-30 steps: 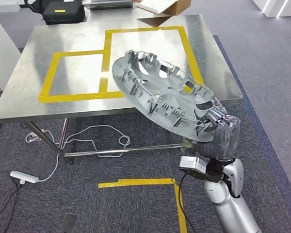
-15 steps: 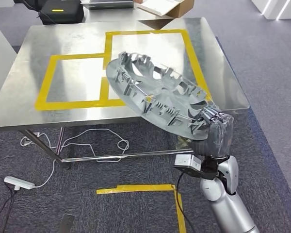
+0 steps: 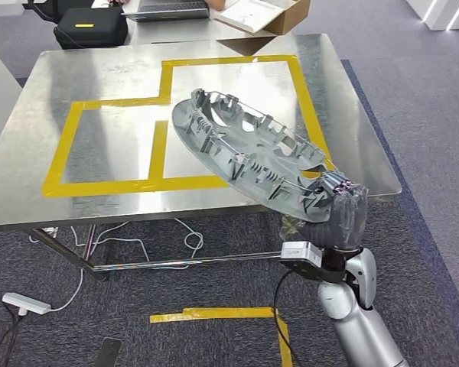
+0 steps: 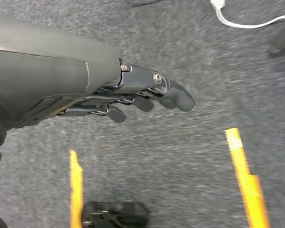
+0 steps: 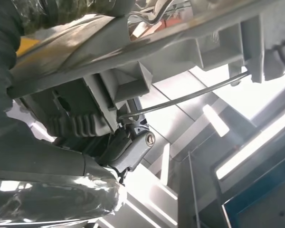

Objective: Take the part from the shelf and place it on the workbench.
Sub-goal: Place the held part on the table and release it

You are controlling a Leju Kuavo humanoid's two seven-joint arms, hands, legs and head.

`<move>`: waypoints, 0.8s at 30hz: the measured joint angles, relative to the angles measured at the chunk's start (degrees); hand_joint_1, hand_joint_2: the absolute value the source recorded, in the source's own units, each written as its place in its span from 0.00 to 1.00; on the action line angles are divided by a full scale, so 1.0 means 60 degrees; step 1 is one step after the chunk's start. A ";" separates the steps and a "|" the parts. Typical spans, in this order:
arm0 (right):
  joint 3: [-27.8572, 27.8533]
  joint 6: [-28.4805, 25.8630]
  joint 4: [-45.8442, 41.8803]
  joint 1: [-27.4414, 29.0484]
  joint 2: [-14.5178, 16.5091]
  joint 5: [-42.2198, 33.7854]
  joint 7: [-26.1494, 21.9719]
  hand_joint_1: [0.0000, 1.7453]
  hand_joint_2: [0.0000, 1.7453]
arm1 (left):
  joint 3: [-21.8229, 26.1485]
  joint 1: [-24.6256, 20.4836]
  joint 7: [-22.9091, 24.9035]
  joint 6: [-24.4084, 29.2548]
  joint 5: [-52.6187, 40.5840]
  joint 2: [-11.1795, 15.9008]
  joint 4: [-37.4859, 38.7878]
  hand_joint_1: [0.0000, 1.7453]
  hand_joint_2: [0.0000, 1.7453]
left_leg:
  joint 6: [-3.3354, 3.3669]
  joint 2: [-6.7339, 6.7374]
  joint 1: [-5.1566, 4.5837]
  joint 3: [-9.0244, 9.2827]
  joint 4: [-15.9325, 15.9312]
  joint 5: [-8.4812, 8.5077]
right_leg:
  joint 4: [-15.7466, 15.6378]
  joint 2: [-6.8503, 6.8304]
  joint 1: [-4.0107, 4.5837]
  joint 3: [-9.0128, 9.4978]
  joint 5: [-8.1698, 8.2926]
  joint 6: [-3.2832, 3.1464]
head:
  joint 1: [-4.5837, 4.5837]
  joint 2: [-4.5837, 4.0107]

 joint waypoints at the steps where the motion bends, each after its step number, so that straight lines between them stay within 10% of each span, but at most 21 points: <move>1: -0.0007 -0.0002 0.0001 0.0009 0.0005 0.0001 0.0002 1.00 1.00 | -0.0001 -0.0010 0.0015 0.0021 -0.0002 0.0001 0.0000 0.00 1.00 | -0.0044 0.0004 0.0012 -0.0232 0.0469 -0.0118 | -0.0040 -0.0004 -0.0023 0.0125 -0.0053 -0.0042 | -0.0006 0.0000; 5: -0.0013 -0.0017 0.0013 0.0046 0.0016 0.0016 -0.0045 1.00 1.00 | -0.0002 0.0005 0.0145 0.0220 -0.0020 -0.0017 0.0000 0.00 1.00 | -0.0200 0.0014 0.0068 -0.1419 0.2125 -0.0847 | -0.0062 0.0022 -0.0027 0.0519 -0.0345 -0.0096 | -0.0020 0.0000; 10: -0.0015 -0.0022 0.0018 0.0053 0.0056 -0.0026 -0.0101 1.00 1.00 | -0.0004 0.0003 0.0180 0.0335 -0.0034 -0.0015 0.0001 0.00 1.00 | -0.0088 0.0062 0.0044 -0.1326 0.0166 0.1028 | -0.0054 0.0069 -0.0012 0.0944 -0.0701 0.0044 | -0.0021 0.0000; 14: -0.0014 -0.0025 0.0016 0.0015 0.0083 -0.0002 -0.0106 1.00 1.00 | -0.0015 0.0000 0.0230 0.0361 -0.0036 -0.0029 -0.0001 0.00 1.00 | 0.0130 0.0080 0.0004 -0.1238 -0.0175 0.1092 | -0.0036 0.0065 0.0000 0.0969 -0.0903 0.0299 | -0.0003 0.0000; 20: 0.0040 -0.0016 0.0062 -0.0115 0.0099 0.0317 -0.0109 1.00 1.00 | -0.0119 -0.0089 0.0289 0.0429 -0.0056 -0.0026 -0.0002 0.00 1.00 | 0.0353 0.0065 0.0045 -0.1095 -0.0269 0.1003 | 0.2682 0.0037 -0.0030 -0.0627 -0.1928 0.0457 | 0.0066 0.0000; 24: 0.0149 -0.0004 0.0260 -0.0439 0.0133 0.0891 0.0048 1.00 1.00 | -0.0186 -0.0125 0.0325 0.0380 -0.0113 -0.0060 -0.0002 0.00 1.00 | 0.0292 0.0016 0.0018 -0.0938 -0.0265 0.0884 | 0.1164 0.0038 -0.0009 -0.0198 -0.0575 0.0338 | 0.0066 0.0000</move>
